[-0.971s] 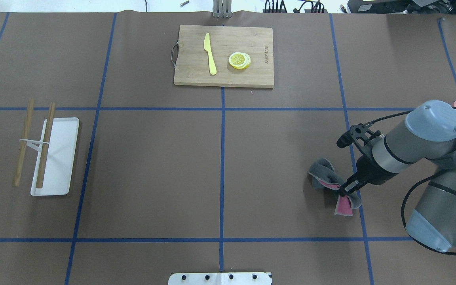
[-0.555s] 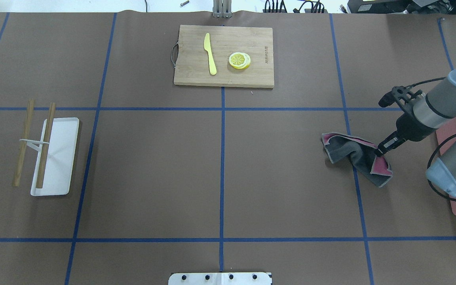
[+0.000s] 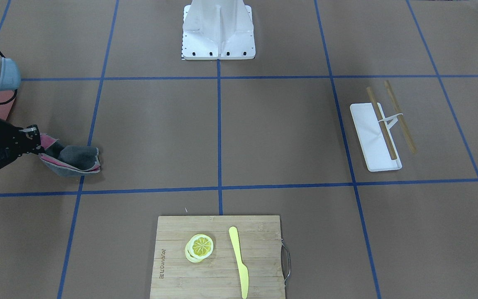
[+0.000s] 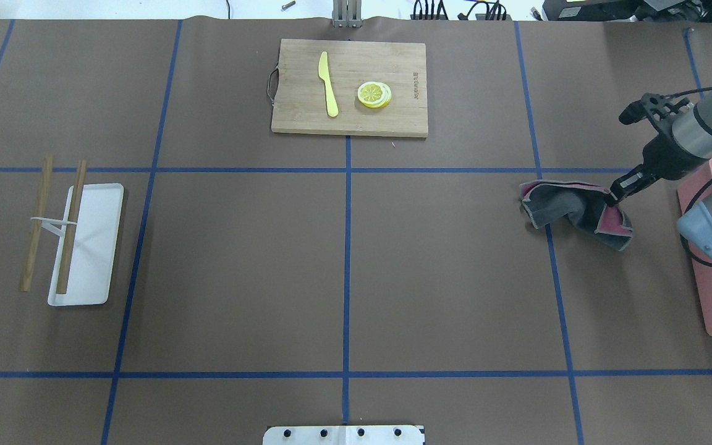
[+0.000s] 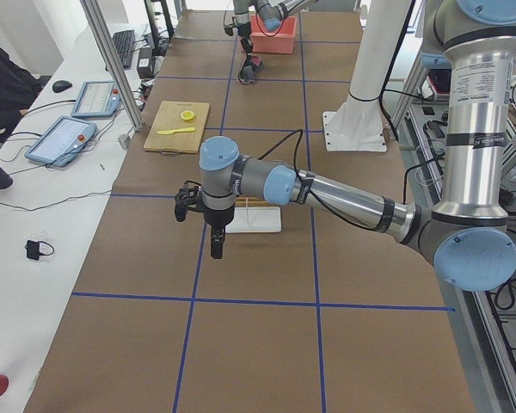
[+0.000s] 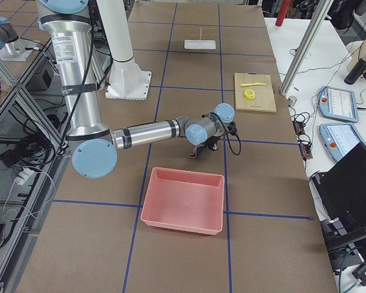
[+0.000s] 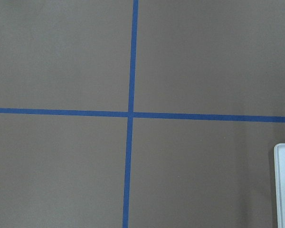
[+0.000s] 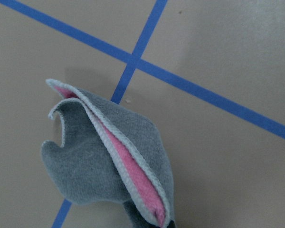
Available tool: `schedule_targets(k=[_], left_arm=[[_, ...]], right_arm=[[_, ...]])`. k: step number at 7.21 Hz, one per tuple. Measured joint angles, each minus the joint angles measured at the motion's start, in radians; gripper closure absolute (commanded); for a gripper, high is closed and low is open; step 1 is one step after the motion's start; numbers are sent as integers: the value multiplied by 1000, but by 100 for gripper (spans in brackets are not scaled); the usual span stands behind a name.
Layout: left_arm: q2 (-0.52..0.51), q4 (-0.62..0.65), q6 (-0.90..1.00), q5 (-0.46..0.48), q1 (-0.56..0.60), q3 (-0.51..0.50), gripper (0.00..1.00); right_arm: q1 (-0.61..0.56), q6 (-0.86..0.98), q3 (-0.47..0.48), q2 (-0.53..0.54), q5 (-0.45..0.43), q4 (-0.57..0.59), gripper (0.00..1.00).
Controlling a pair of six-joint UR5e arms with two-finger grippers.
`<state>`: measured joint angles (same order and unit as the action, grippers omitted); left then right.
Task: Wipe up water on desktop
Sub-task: 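Lift the cloth with the right gripper and move it over the pink bin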
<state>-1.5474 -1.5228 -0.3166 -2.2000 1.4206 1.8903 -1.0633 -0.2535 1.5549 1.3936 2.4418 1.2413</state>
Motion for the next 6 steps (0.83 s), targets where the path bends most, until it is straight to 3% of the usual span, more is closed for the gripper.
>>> schedule_targets(k=[3,6], left_arm=[[-1,0,-1,-1,0,-14,2],[-3,0,-1,-5,0,-22,2]], right_arm=[[-142,0,-7,-59,78,-9,100],[-369,-1,58,-55,271,-5,100]])
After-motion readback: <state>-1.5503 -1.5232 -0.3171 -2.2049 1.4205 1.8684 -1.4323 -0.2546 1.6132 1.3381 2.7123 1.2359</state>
